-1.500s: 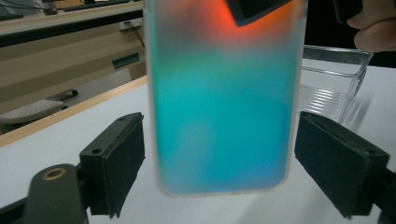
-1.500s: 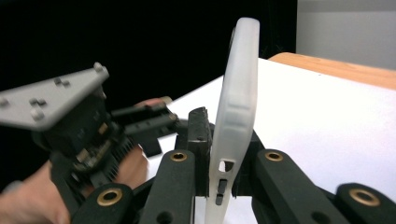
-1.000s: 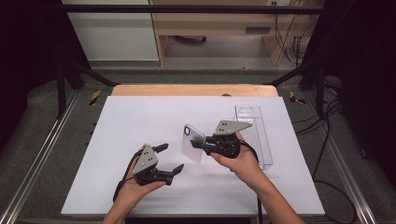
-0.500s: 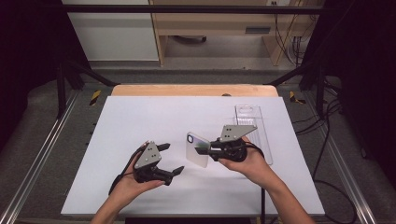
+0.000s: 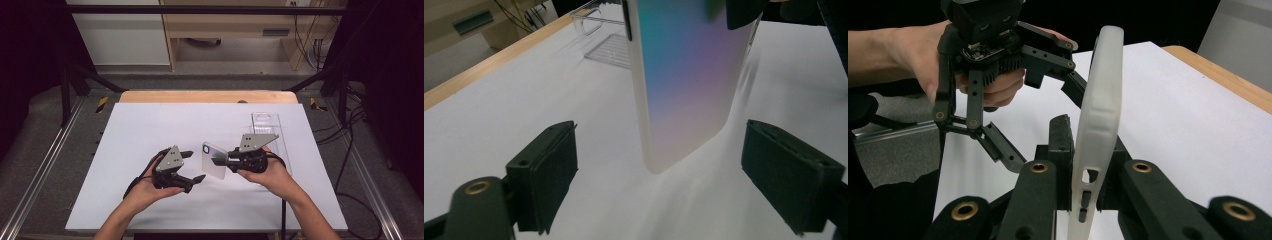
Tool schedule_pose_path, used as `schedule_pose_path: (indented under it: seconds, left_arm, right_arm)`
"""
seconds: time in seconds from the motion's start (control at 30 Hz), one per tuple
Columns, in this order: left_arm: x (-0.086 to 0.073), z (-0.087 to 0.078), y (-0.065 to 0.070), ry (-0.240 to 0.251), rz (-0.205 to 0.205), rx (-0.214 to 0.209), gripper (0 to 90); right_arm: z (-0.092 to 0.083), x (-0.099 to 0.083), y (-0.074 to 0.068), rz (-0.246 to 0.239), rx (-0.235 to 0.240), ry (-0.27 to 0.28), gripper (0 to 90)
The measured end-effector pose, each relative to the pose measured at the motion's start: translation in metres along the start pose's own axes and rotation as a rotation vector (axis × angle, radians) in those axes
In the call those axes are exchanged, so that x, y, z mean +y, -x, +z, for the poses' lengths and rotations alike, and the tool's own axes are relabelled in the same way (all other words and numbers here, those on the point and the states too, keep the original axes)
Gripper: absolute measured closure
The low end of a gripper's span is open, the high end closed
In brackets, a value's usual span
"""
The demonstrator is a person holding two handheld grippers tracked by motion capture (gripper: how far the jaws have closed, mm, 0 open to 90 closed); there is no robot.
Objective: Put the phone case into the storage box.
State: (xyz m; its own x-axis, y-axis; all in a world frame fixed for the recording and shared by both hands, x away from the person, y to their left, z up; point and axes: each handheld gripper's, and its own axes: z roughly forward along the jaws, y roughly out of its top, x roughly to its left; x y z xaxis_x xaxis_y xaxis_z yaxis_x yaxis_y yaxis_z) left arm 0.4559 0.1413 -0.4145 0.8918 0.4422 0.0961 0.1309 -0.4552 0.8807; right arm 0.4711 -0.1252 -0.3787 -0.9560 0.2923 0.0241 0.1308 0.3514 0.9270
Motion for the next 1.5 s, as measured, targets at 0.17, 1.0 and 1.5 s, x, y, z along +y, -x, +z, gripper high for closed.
schedule_pose_path:
  seconds: [0.17, 1.0, 1.5]
  left_arm:
    - [0.002, 0.002, 0.001, 0.018, 0.026, -0.011, 21.1]
    - [0.001, 0.004, 0.0, 0.013, 0.056, -0.118, 55.8]
    - [-0.001, 0.003, -0.003, -0.031, 0.029, -0.102, 67.2]
  right_arm:
    - [0.001, 0.0, -0.002, -0.014, 0.012, -0.008, 81.5]
    - [0.012, 0.001, -0.011, -0.043, 0.069, -0.024, 81.4]
    - [0.015, 0.0, -0.005, -0.035, 0.041, -0.029, 79.2]
